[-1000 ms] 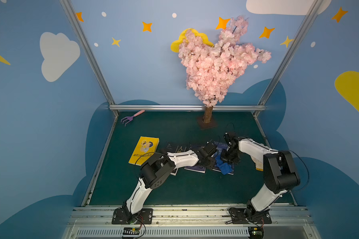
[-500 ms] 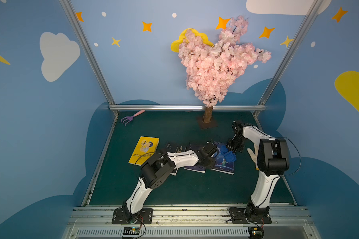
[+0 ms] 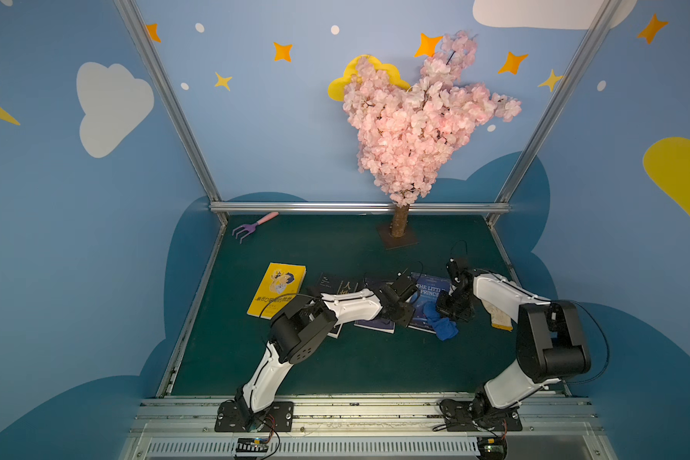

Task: Wipe the cover of the book
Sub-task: Wipe the dirt from the cover of the book, then move the book to the center of the board.

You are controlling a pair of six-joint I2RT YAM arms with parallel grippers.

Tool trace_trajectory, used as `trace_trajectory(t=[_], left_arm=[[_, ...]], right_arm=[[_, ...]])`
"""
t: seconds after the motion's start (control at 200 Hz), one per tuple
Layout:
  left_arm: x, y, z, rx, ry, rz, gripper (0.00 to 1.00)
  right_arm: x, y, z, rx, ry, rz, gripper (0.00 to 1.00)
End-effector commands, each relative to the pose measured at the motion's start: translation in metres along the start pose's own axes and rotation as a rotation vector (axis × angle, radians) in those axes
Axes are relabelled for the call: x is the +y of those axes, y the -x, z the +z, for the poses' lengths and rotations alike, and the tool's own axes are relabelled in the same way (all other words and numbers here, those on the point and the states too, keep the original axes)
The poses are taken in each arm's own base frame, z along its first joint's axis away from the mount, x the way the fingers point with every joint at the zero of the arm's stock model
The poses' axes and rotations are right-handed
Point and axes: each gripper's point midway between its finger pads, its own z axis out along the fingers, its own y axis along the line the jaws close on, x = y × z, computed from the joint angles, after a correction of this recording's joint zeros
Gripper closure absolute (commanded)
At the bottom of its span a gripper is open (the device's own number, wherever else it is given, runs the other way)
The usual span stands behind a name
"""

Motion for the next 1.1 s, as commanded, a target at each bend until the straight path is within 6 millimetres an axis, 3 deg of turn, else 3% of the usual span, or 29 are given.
trace_trajectory(t=[0.0, 0.19, 0.31, 0.456, 0.611, 0.726, 0.946, 1.096], left_arm=[[0.008, -0.073, 0.023, 0.242, 0.011, -0.010, 0.89], [0.009, -0.073, 0.019, 0.233, 0.026, 0.003, 0.89], [0.022, -0.074, 0.019, 0.230, 0.089, 0.026, 0.89], [0.029, -0.076, 0.023, 0.236, 0.121, 0.034, 0.89], [0.026, -0.079, 0.029, 0.248, 0.101, 0.025, 0.89], [0.022, -0.079, 0.028, 0.249, 0.082, 0.020, 0.89], [0.020, -0.048, 0.006, 0.171, 0.100, 0.012, 0.87], [0.015, -0.022, -0.028, 0.102, 0.102, -0.058, 0.87]], right_arm=[[-0.014, 0.017, 0.017, 0.048, -0.086, 0.035, 1.00], [-0.004, 0.076, 0.028, 0.024, -0.132, 0.056, 1.00], [-0.006, 0.099, 0.028, -0.024, -0.188, 0.054, 1.00], [0.010, 0.091, 0.025, -0.089, -0.186, 0.011, 1.00], [0.028, 0.083, -0.003, -0.328, -0.265, -0.107, 1.00], [0.033, 0.084, -0.019, -0.377, -0.236, -0.095, 1.00], [0.028, 0.075, -0.034, -0.418, -0.211, -0.044, 1.00], [0.028, 0.071, -0.049, -0.470, -0.206, -0.043, 1.00]])
